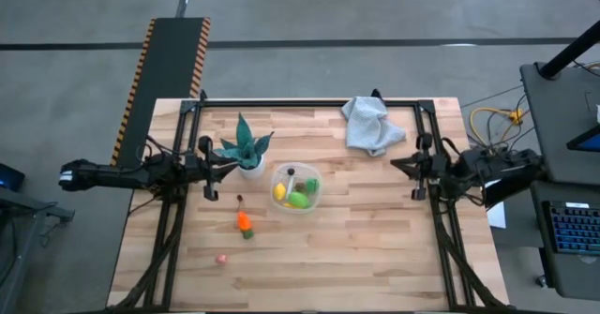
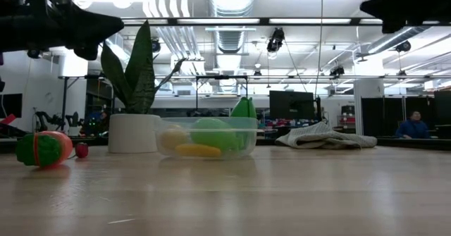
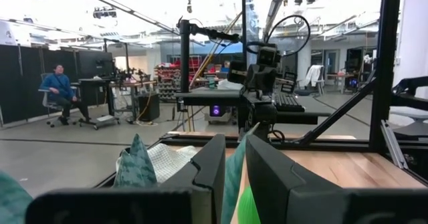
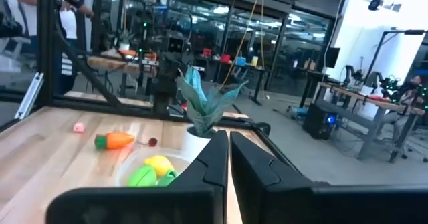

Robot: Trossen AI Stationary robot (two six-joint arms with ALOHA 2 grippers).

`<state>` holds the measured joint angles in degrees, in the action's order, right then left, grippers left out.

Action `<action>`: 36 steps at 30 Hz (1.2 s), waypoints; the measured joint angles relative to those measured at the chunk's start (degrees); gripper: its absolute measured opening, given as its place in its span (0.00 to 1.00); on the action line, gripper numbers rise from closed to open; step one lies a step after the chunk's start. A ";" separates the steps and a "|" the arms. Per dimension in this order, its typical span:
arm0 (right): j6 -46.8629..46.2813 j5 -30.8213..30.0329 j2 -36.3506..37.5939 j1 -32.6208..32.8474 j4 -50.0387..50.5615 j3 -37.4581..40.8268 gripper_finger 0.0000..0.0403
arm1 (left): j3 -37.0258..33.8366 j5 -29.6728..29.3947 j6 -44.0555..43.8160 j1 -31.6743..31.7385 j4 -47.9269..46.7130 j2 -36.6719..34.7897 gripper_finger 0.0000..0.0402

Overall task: Pick and placing Produce into tupperware
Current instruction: Put the orange carrot into the container

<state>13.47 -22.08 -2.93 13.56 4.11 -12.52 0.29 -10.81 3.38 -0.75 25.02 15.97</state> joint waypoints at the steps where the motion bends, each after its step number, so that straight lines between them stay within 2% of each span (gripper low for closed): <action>1: -0.60 0.00 1.67 0.00 0.05 1.02 0.02 | 0.01 0.00 0.00 0.00 0.01 0.14 0.12; 3: -2.05 -0.04 3.04 0.02 -0.54 2.57 0.02 | 0.01 -0.04 0.00 0.00 0.00 0.33 0.12; 11: -5.22 4.56 0.53 -0.63 0.06 2.90 0.02 | 0.01 -0.50 0.07 -0.04 -0.01 0.54 0.12; 16: -11.55 10.54 0.64 -1.49 3.17 4.37 0.02 | 0.00 -0.57 0.04 -0.02 -0.07 0.72 0.12; 25: -13.89 11.57 0.62 -1.60 1.17 9.32 0.02 | 0.00 -0.63 0.72 0.00 0.01 0.95 0.12; 28: -13.68 10.79 0.62 -1.60 0.75 9.54 0.02 | 0.00 -0.61 4.36 0.00 0.44 0.47 0.12; 36: -12.68 7.89 0.62 -1.62 -0.21 8.41 0.02 | 0.01 0.52 5.07 0.00 0.08 0.52 0.14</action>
<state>0.79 -14.20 -2.31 11.94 3.91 -4.11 0.30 -10.29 8.45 -0.75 25.10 16.49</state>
